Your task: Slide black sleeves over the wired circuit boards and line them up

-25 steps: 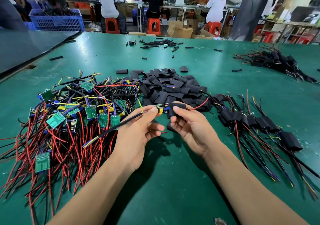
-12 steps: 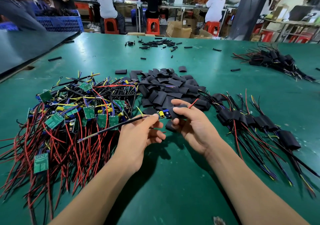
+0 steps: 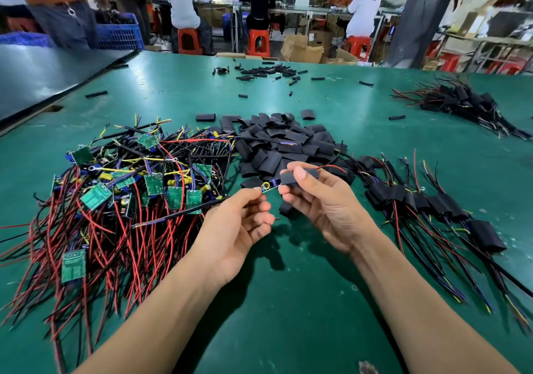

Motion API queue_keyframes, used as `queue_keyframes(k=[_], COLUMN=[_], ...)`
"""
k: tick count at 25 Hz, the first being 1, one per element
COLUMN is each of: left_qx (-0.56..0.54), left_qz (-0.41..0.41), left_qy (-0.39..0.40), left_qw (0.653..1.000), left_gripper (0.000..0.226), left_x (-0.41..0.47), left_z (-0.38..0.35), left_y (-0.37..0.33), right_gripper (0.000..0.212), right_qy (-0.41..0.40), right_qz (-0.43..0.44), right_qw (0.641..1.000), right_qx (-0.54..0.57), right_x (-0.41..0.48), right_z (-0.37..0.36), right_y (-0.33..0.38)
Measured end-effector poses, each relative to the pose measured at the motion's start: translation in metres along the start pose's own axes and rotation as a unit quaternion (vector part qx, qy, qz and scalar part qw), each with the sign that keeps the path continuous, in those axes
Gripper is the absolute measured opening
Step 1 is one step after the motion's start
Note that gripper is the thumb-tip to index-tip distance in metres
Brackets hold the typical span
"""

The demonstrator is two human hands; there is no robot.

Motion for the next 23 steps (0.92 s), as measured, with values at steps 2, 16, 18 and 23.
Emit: queue_keyframes(k=[2,16,18,23], left_qx=[-0.009,-0.034,-0.031,-0.012], left_qz=[0.004,0.014,0.013,0.002], left_qy=[0.003,0.024,0.030,0.034], left_qw=[1.000,0.999,0.999,0.999], left_gripper=[0.018,0.019,0.019,0.030], left_x=[0.000,-0.002,-0.002,-0.001], left_z=[0.000,-0.002,-0.001,-0.001], left_y=[-0.001,-0.005,-0.004,0.000], right_gripper=[0.045,0.024,0.036,0.049], right_qy=[-0.007,-0.079,-0.084,-0.059], right_qz=[0.018,0.029,0.024,0.006], right_qw=[0.999,0.994,0.995,0.998], right_qx=[-0.026,-0.065,-0.049,-0.028], right_x=[-0.001,0.003,0.003,0.003], right_z=[0.001,0.003,0.003,-0.003], right_y=[0.002,-0.007,-0.009,-0.018])
Point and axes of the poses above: each hand's wrist, its own x-axis towards the middle knuckle, its own z-axis out of the back of the hand, y = z × x, the point moved 3 cm from there along x, towards the middle knuckle, and after that the axes turned 9 degrees about -z, right-handed, at the moved point
